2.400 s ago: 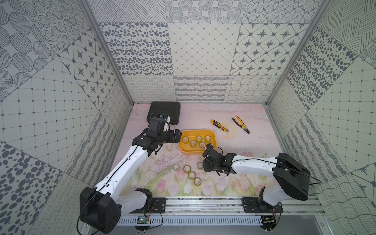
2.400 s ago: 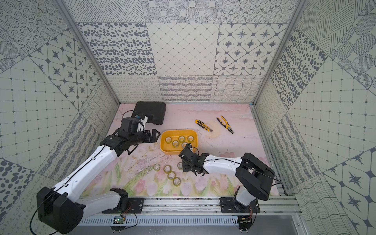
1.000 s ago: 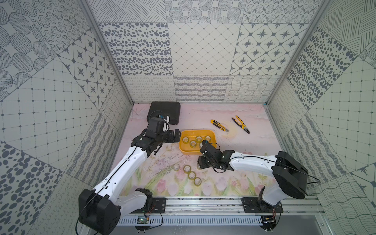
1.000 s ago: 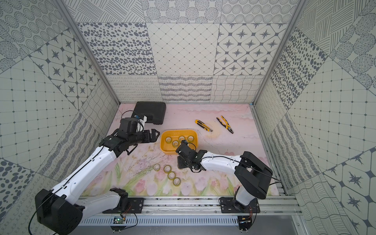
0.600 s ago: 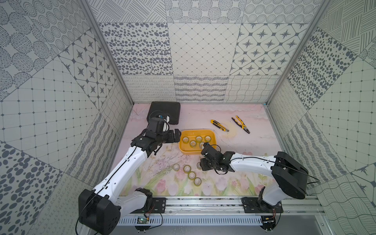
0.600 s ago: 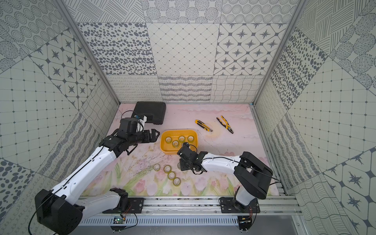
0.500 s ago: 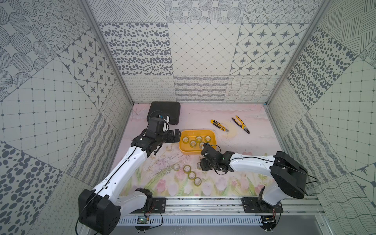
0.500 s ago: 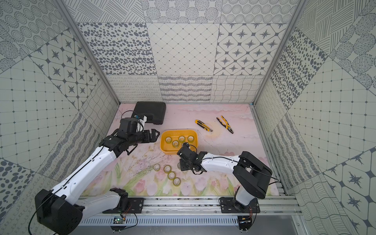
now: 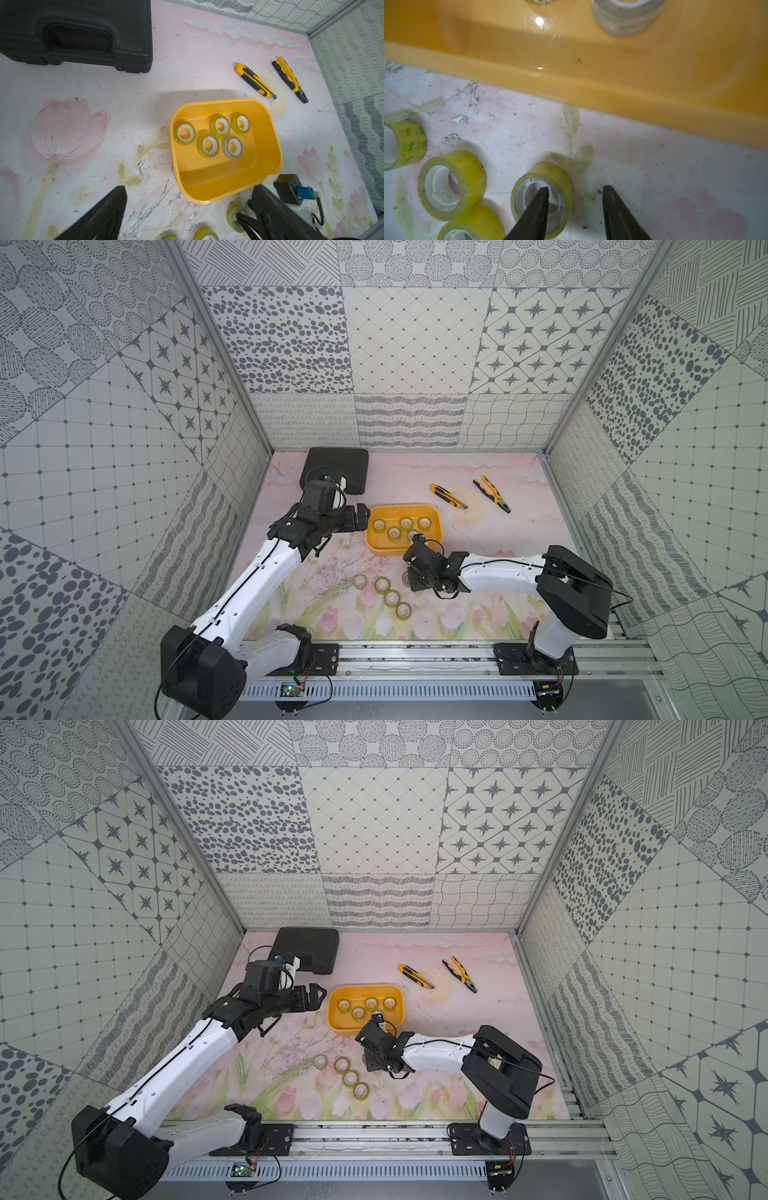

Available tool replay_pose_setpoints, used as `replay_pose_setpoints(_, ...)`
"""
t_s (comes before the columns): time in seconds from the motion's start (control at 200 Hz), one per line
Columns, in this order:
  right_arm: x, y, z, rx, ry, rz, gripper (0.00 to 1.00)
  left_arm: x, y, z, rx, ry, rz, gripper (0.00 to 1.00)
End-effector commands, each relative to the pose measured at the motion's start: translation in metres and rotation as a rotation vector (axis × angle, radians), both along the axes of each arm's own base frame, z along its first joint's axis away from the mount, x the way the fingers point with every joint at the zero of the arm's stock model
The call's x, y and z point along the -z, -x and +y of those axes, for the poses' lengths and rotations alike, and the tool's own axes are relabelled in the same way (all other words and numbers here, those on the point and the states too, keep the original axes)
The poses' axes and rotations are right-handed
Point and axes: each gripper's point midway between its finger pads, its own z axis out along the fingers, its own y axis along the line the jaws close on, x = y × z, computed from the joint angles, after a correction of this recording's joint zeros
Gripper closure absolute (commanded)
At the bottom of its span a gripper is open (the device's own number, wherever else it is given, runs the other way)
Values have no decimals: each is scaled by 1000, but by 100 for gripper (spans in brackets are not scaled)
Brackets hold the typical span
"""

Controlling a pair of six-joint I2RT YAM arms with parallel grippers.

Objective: Put the transparent tape into the storage box
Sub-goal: Pick up the tape at the center of the board, then place the tape in the storage box.

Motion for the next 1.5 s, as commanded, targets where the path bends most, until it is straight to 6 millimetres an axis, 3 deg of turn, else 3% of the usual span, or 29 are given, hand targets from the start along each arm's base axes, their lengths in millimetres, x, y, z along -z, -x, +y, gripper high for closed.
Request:
replay_pose_setpoints(0.0,25,14,-18,17,76,60,58,2,-4,-2,15,-21,-15,1)
replay_pose_setpoints(0.165,22,15,-13,3,52,48,74,5,-10,-3,12,-17,-24,1)
replay_pose_setpoints(0.275,7,13,-11,7,9,17,90,4,-15,-2,11,-36,-24,1)
replay_pose_setpoints(0.385,-8,12,-8,-13,-20,-6,100,5,-16,-1,3,-41,-25,1)
replay_pose_setpoints(0.575,-46,12,-10,-15,-57,-44,100,5,-13,7,-20,-66,-29,1)
replay_pose_setpoints(0.73,-91,9,-13,-6,-133,-111,100,0,-11,17,-63,-95,-64,1)
replay_pose_setpoints(0.886,-123,-2,-15,-8,-143,-142,100,-9,-5,24,-92,-92,-97,1)
replay_pose_setpoints(1.076,-141,-22,-15,2,-171,-165,100,-13,-2,27,-123,-69,-130,1)
replay_pose_setpoints(1.261,-142,-53,-10,15,-185,-128,100,-18,-8,13,-79,-5,-147,1)
replay_pose_setpoints(1.406,-155,-75,-4,2,-206,-146,100,-17,-10,13,-71,-29,-129,1)
replay_pose_setpoints(1.496,-154,-90,0,-6,-212,-131,100,-17,-10,16,-81,-37,-132,1)
